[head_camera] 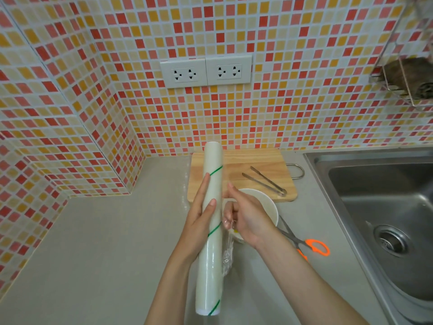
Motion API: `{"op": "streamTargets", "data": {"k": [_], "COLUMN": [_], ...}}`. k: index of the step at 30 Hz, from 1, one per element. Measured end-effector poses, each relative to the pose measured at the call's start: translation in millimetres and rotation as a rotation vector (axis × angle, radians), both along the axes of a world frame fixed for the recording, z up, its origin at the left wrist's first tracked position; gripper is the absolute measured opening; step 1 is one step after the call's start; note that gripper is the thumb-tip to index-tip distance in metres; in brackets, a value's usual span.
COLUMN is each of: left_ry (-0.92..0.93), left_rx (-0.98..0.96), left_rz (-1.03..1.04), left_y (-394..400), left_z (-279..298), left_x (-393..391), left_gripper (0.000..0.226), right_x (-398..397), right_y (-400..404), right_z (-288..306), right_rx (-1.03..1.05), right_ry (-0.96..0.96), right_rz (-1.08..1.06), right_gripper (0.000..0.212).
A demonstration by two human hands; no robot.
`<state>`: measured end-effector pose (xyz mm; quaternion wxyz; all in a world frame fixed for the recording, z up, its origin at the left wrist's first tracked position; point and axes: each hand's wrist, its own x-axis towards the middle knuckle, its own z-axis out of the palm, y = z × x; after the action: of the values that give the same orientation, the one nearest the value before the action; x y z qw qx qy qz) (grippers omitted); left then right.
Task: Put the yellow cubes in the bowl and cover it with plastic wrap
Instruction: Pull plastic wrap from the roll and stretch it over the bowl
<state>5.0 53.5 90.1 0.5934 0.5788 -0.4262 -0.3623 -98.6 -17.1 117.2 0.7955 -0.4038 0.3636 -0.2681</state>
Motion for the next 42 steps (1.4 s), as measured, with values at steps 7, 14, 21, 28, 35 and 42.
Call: {"op": "streamTargets", "data": {"k": [7, 14, 21, 28, 35, 42], "left_ry": [0.042, 0.257, 0.504, 0.442, 0.367, 0.229], "left_rx": [-0.017, 0.024, 0.001, 0.029, 0.103, 0.112], "left_rz": [0.004, 0.047, -0.005, 0.057, -0.063, -0.064], "left_y": [0, 0, -3, -9, -10, -13], "left_z": [-2, -5, -1, 1, 14, 11], "left_x": [-4, -3, -6, -5, -1, 5], "left_gripper": [0.046, 0.061, 0.077, 0.086, 0.087, 0.046], "right_x": [7, 8, 2, -5, -24, -36], "right_y": [-1, -2, -4, -1, -21, -33], "right_z": [-12, -20, -10, 8, 2, -4], "right_rx": [-0.307, -0.405, -0.419, -0.535, -0.543, -0.459], "right_ry": [0.140, 0.248, 0.230, 0.103, 0.186, 0.238], "right_rz": [-0.224, -0.430, -0.480, -0.587, -0.575, -0.576], "right_gripper": [0.020, 0.025, 0.020, 0.021, 0.022, 0.026]}}
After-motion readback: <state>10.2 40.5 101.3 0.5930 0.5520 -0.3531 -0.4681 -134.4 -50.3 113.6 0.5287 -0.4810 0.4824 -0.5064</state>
